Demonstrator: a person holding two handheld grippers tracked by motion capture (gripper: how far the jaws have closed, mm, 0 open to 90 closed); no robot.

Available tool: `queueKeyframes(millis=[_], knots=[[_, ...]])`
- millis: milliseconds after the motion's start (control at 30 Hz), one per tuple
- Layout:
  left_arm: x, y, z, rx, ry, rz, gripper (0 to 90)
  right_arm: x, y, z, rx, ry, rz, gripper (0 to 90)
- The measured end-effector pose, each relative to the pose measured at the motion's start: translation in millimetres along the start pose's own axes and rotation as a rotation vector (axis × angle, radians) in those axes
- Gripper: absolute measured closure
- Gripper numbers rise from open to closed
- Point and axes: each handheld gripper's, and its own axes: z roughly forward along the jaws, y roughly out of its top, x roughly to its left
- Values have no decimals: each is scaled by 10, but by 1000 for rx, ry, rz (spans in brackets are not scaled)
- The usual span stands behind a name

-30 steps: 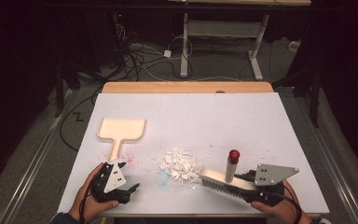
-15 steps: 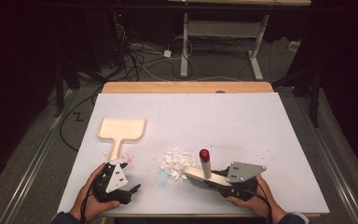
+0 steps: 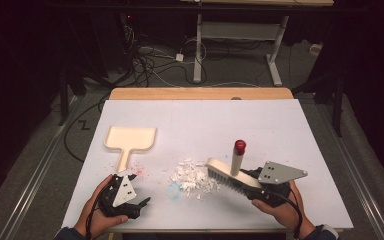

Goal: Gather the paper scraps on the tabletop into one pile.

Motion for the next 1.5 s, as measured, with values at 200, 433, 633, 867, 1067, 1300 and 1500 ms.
queueKeyframes(millis=[200, 433, 633, 867, 1067, 1300, 1500], knots=[[-6, 8, 4, -1, 0, 1, 159, -156, -117, 22, 70, -271, 30, 681], [-9, 10, 8, 0, -2, 3, 159, -217, -292, 342, 138, -372, 103, 681], [-9, 10, 10, 1, -3, 3, 160, 78, -170, 626, 118, -334, 99, 680], [-4, 8, 3, -4, -5, 4, 160, 325, 14, 941, 51, -294, 157, 681], [-9, 8, -5, -10, -8, 8, 160, 354, 100, 996, 29, -316, 117, 681], [3, 12, -5, -11, -8, 7, 160, 234, 88, 759, -30, -272, 115, 681], [-5, 16, -13, -10, 1, 2, 160, 162, 110, 427, -58, -200, 59, 681]])
